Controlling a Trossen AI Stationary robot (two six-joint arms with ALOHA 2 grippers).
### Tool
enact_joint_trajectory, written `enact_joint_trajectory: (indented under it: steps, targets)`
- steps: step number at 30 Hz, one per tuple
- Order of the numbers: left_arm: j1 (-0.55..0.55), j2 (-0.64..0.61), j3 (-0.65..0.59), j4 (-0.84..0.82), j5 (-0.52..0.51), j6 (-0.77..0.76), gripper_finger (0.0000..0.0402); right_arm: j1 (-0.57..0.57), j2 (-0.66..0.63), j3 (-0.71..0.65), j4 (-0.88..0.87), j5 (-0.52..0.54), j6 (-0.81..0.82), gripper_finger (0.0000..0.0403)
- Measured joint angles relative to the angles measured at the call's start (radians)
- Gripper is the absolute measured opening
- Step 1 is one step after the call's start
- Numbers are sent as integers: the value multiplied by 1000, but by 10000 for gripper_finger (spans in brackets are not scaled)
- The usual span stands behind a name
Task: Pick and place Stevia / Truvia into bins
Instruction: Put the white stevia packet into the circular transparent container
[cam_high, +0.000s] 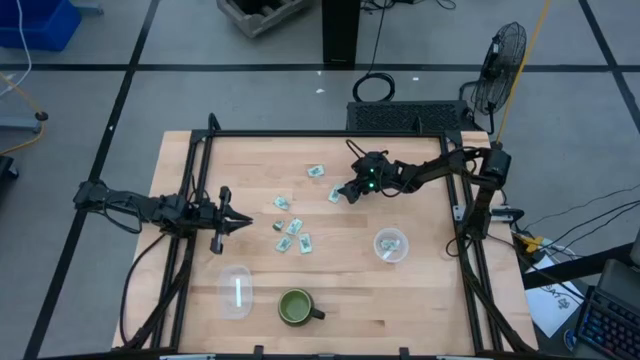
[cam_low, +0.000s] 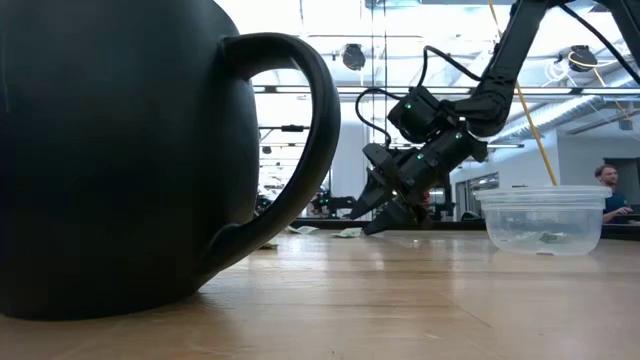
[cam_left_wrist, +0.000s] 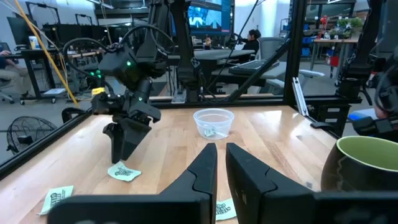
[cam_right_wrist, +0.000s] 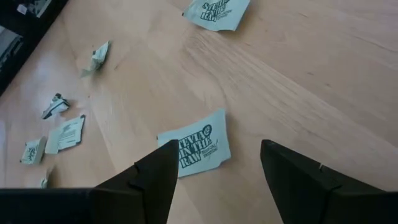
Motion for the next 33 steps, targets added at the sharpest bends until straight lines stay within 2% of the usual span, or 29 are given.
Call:
enact_joint_trajectory:
  steps: [15, 21, 27, 30, 33]
  targets:
    - [0, 0, 0, 0, 0, 0, 42, 60, 2, 0, 32, -27, 6, 219]
    - [0, 0, 0, 0, 0, 0, 42, 43, 2, 2, 34, 3, 2, 171]
    - [0, 0, 0, 0, 0, 0, 42, 29, 13, 4, 19, -44, -28, 106]
    - [0, 0, 0, 0, 0, 0, 42, 30, 13, 5, 16, -7, -33, 97]
    - [0, 0, 0, -1, 0, 0, 42, 30, 13, 5, 16, -27, -42, 107]
